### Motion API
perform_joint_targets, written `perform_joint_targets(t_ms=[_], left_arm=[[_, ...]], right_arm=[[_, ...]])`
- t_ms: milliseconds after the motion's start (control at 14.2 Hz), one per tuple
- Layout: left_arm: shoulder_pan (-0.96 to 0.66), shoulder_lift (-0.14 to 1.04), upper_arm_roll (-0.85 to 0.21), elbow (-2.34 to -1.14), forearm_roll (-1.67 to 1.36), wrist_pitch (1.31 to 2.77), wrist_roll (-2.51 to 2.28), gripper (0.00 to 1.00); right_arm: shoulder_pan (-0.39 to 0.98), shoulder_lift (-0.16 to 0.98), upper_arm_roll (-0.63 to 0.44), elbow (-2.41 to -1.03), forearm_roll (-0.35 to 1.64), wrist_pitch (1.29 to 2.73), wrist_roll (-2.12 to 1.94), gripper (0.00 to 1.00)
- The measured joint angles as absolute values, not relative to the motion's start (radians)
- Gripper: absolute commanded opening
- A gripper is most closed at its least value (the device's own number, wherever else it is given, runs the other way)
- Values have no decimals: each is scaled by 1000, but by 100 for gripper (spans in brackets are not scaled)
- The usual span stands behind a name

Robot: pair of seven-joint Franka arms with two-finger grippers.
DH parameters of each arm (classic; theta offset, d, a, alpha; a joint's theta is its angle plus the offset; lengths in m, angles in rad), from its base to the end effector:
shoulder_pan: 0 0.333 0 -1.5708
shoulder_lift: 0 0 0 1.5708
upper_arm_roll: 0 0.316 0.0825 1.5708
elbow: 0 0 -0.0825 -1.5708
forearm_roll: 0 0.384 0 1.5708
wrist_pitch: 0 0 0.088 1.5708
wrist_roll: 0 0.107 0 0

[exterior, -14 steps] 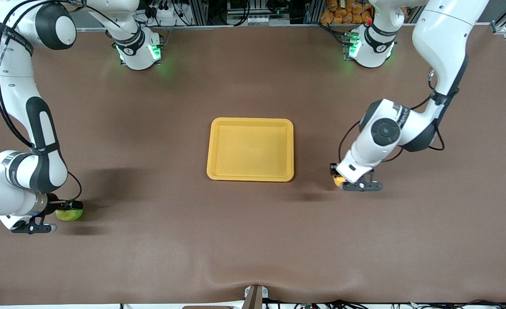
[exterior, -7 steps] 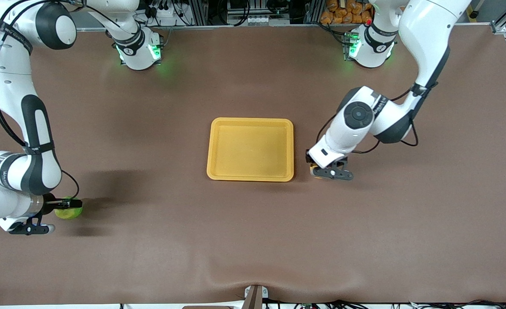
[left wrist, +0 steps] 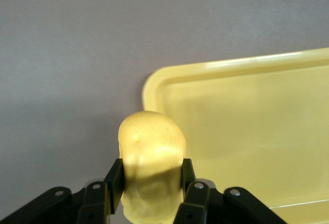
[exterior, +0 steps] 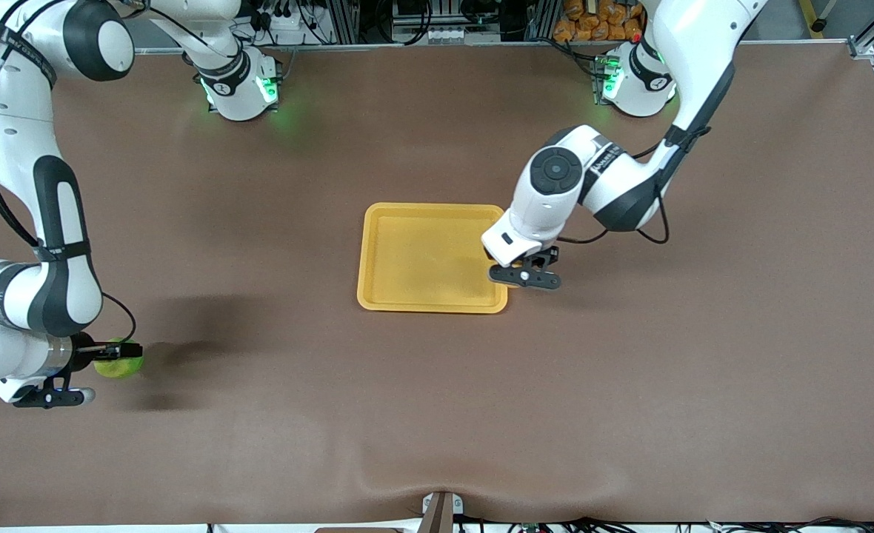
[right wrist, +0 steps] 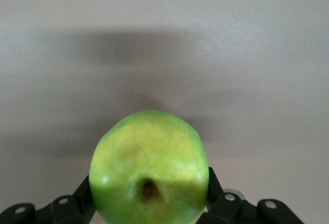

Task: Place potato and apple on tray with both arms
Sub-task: 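Carry the potato with the left gripper over the yellow tray, then lower the potato onto the tray while the right gripper lifts the apple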

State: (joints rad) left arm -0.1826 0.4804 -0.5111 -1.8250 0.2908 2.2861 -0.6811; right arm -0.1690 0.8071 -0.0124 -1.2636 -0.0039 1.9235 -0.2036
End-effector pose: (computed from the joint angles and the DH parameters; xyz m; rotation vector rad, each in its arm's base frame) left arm 0.5187 -0.3891 0.3050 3.0954 -0.2240 0.0631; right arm 0.7215 -0.1304 0.2616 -3.1173 -0.0420 0.2294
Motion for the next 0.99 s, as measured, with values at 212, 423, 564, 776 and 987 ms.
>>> perform_joint_targets(t_ms=[212,423,564,776,987], left_arm=[[-224,525,-509,-1799,291,2286,-767,16],[-261,571,-507,-1785,344,2286,-854,17],[-271,600,-507,-1777,389,2286,-916,18],[-276,636,-507,-1758,410,2286,-956,18],[-287,657,-507,-1743,410,2286,-982,19]], right_arm=[[-155,775,-12,-1263,-4,1892,-204,0],[-147,742,-12,-1263,-4,1835,-204,0],[-142,713,-12,-1262,-4,1790,-205,0],[-127,662,-11,-1262,-3,1721,-205,0],[-112,616,-11,-1262,-3,1643,-205,0]])
